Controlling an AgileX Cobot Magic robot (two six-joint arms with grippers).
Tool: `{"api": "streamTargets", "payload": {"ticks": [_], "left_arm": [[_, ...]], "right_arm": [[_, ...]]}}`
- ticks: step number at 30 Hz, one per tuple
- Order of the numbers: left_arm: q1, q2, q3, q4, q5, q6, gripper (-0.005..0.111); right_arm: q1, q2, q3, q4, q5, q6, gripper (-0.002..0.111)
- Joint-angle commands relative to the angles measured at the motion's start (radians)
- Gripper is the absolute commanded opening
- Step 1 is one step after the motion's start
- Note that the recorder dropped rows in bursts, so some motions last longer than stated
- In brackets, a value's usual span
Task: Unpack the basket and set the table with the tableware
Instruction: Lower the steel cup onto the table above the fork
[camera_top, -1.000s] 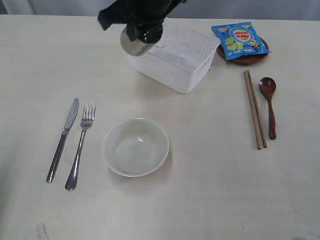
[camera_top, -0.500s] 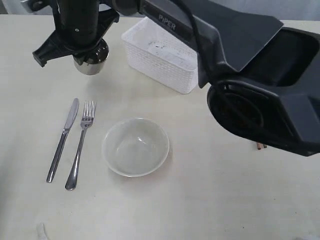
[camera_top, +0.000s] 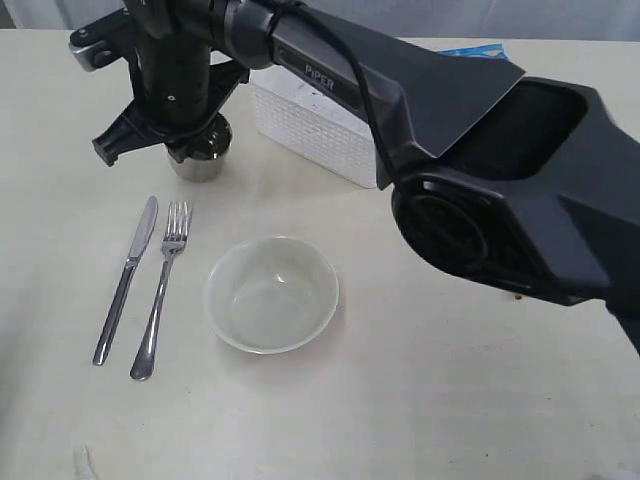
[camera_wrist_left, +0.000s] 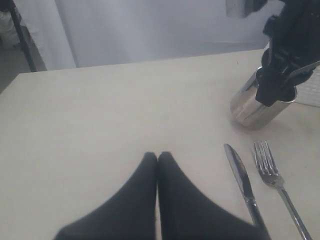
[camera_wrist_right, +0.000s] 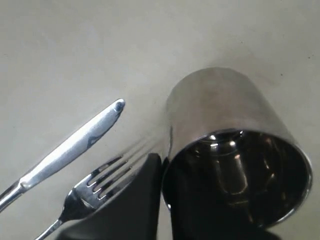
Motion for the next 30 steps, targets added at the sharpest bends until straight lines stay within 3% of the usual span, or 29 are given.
{"api": "streamTargets", "payload": {"ticks": [1, 30], "left_arm": [[-0.005, -0.002, 0.002, -0.002, -0.001, -0.002, 0.0], [-0.005, -0.002, 0.002, -0.002, -0.001, -0.002, 0.0]], "right_arm": [[-0.006, -0.002, -0.007, 0.001, -0.012, -0.015, -0.001], [-0.006, 0.021, -0.007, 0.008, -0.089, -0.075, -0.001]]}}
